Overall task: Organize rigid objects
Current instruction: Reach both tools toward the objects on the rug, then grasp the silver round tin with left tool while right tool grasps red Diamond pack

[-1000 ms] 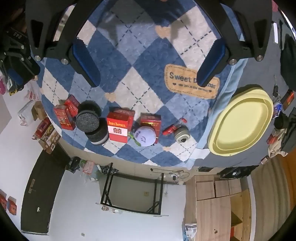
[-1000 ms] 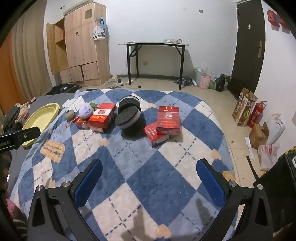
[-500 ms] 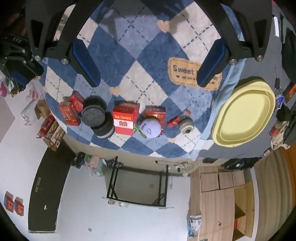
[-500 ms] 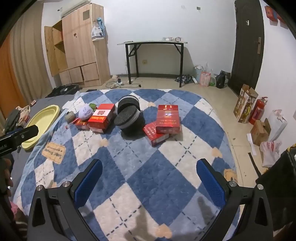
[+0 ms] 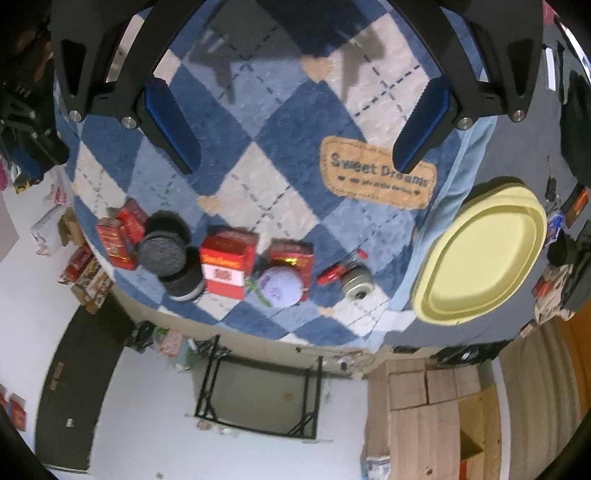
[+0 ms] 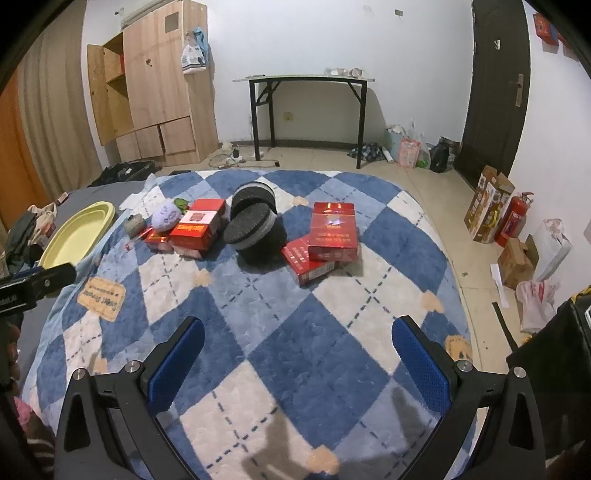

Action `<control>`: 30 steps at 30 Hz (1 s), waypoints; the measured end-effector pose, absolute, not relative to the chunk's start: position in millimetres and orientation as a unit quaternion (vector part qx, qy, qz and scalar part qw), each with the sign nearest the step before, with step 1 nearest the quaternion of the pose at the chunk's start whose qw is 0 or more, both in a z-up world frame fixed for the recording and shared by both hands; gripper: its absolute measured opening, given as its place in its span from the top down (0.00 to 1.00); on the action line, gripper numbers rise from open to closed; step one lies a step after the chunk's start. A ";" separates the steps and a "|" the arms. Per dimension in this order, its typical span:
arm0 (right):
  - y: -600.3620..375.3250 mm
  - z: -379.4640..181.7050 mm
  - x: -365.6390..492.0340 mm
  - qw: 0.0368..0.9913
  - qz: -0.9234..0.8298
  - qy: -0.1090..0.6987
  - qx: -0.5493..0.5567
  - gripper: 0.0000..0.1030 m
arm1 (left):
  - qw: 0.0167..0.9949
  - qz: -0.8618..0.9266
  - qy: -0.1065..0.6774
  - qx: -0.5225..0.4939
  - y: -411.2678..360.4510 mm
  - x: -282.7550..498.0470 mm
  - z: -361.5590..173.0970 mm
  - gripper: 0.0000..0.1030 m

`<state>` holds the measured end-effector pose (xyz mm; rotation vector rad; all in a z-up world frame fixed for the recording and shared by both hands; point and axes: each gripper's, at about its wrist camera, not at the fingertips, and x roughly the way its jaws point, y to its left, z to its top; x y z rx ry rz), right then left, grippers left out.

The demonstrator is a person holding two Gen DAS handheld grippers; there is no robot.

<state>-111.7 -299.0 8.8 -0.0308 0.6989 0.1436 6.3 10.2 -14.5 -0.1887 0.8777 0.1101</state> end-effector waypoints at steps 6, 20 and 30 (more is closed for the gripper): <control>-304.8 4.5 -58.1 0.931 0.057 0.358 -0.034 0.00 | 0.894 0.054 0.429 -0.113 23.4 21.4 -15.3 0.00; -307.3 -42.5 96.6 0.915 0.021 0.402 -0.001 0.00 | 0.902 0.069 0.418 -0.085 98.3 130.0 -24.5 0.00; -323.8 -68.4 105.8 0.922 0.035 0.384 0.024 0.08 | 0.889 0.049 0.454 -0.044 104.5 209.2 -88.0 0.09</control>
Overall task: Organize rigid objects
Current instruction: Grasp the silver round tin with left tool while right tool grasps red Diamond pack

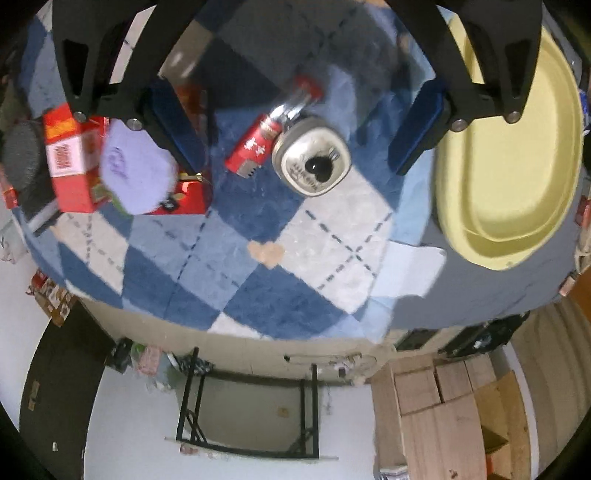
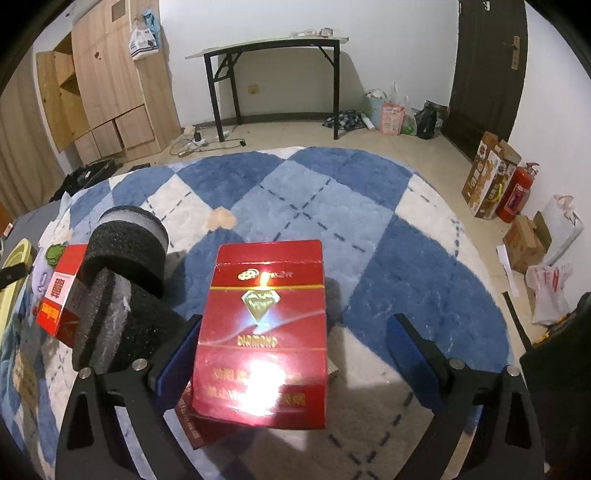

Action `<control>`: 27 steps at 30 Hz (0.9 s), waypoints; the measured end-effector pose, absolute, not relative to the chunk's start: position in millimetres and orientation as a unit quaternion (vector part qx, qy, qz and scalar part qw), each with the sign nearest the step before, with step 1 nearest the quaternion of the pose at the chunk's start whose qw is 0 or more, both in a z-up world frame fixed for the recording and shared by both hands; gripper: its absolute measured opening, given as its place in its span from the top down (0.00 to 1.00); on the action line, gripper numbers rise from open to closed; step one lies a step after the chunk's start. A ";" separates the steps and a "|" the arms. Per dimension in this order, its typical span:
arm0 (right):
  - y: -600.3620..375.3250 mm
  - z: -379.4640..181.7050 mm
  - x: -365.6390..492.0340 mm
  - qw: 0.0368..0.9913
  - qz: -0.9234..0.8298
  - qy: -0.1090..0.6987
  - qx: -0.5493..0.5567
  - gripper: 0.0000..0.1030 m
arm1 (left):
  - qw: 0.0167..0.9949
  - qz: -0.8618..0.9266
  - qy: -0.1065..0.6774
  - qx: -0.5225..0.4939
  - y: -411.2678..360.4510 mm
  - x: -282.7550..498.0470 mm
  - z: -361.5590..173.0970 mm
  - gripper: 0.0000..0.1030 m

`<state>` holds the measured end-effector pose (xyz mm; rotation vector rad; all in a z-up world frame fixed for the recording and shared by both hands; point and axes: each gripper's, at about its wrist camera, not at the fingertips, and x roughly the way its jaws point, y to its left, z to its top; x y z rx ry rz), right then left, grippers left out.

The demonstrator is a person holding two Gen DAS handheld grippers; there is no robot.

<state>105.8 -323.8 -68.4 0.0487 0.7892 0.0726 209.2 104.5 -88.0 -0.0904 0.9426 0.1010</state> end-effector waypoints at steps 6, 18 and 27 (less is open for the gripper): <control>-327.7 -64.4 100.2 0.928 0.043 0.369 0.030 0.37 | 0.877 0.045 0.462 -0.121 123.8 214.5 -105.3 0.38; -335.8 -49.4 85.3 0.937 0.040 0.346 0.029 0.46 | 0.899 0.046 0.424 -0.097 124.5 189.2 -78.3 0.49; -282.1 12.1 49.9 0.951 0.098 0.293 -0.036 0.46 | 0.920 0.084 0.374 -0.080 188.0 150.1 -3.6 0.49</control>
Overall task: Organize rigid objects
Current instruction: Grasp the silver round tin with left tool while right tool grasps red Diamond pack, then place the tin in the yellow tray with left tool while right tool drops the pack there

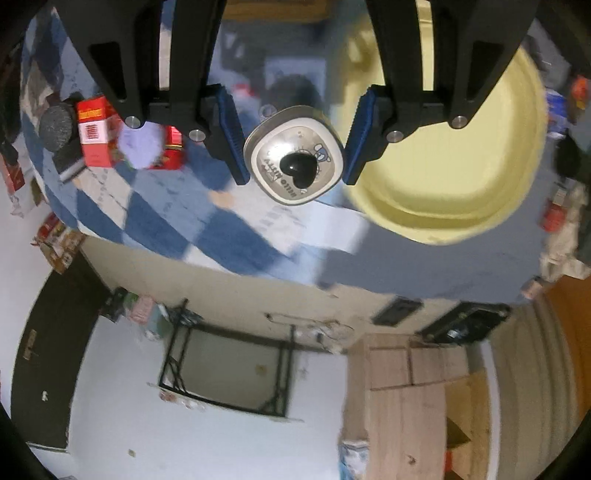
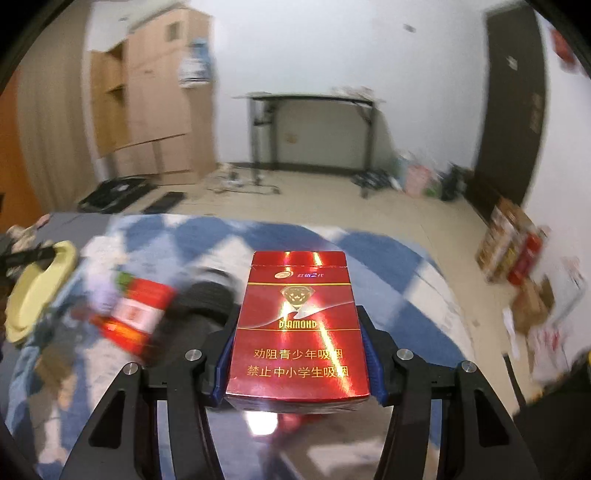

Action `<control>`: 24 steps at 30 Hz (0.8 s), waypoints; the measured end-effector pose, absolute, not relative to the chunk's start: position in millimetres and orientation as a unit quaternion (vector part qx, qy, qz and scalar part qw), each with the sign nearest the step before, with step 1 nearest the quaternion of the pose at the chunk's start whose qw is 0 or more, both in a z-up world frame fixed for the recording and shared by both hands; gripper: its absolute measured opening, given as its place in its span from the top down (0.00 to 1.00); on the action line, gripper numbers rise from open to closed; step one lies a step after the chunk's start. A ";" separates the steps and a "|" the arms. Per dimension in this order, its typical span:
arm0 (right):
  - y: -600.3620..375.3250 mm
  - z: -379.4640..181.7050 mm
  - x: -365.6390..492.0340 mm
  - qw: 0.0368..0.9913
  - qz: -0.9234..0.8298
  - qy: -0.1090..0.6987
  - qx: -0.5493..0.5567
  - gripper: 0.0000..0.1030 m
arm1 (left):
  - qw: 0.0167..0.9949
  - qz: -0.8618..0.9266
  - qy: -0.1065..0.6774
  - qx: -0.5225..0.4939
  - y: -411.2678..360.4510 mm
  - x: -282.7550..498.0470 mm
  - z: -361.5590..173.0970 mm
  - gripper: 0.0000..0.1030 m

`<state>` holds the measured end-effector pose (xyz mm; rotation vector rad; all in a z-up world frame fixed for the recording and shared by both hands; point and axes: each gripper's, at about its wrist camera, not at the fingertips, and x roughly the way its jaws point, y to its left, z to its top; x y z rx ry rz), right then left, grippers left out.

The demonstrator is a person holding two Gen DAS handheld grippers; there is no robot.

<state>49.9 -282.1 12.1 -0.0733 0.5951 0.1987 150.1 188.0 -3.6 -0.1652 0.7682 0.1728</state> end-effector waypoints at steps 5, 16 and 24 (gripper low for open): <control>-170.4 40.8 40.6 0.939 0.205 0.272 -0.045 0.46 | 0.912 0.140 0.370 -0.107 272.4 113.8 8.4 0.49; 79.9 7.9 45.1 0.867 0.372 0.302 -0.138 0.46 | 0.881 0.171 0.417 -0.143 355.8 71.9 -57.3 0.49; 186.6 -46.2 85.5 0.821 0.390 0.333 -0.252 0.46 | 0.869 0.151 0.439 -0.170 377.2 79.5 -95.6 0.49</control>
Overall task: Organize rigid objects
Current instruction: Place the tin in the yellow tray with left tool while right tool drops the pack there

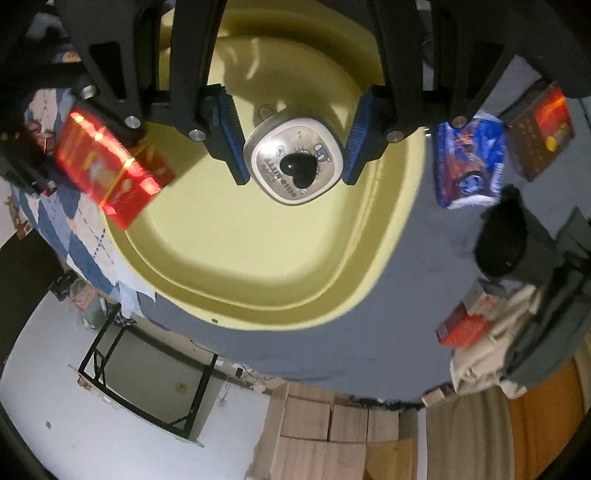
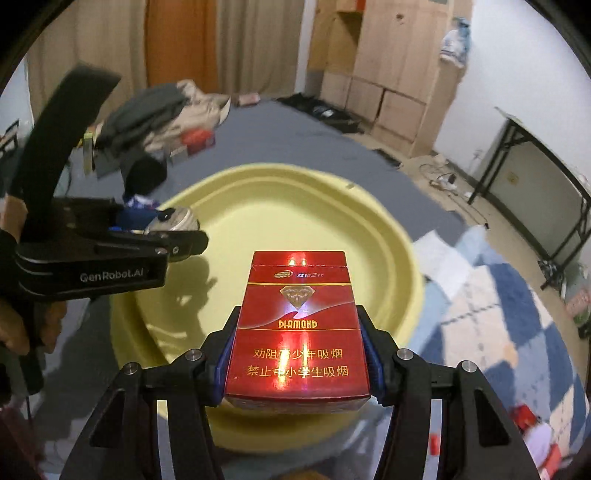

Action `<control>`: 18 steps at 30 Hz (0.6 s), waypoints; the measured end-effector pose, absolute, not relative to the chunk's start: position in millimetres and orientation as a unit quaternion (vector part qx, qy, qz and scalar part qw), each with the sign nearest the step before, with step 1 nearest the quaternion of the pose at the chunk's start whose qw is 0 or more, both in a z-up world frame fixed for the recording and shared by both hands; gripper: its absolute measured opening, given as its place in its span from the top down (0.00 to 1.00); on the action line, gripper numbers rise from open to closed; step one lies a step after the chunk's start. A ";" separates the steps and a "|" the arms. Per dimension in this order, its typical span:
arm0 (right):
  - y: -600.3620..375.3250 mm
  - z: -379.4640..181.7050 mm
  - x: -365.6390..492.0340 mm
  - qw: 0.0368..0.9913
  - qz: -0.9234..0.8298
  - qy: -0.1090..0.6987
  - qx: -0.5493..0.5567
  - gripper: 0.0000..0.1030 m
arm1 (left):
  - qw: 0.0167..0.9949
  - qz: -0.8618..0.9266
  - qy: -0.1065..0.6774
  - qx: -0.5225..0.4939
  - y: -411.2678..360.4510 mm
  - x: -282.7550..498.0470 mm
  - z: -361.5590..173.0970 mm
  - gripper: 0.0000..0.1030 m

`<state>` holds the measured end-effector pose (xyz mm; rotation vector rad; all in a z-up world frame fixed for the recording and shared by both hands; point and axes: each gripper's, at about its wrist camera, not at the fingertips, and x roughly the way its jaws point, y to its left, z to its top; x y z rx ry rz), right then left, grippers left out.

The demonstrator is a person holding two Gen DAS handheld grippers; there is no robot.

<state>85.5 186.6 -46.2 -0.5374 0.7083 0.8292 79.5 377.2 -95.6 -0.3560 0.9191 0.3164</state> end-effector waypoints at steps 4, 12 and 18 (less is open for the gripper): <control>213.7 -63.6 91.2 0.812 0.390 0.339 -0.273 0.46 | 0.867 0.146 0.451 -0.155 372.9 89.1 -107.3 0.49; 228.9 -82.2 94.4 0.806 0.389 0.358 -0.267 0.46 | 0.862 0.146 0.456 -0.167 375.9 93.5 -117.1 0.48; 230.2 -79.3 95.0 0.809 0.388 0.356 -0.262 0.24 | 0.859 0.165 0.454 -0.171 376.3 87.5 -107.5 0.34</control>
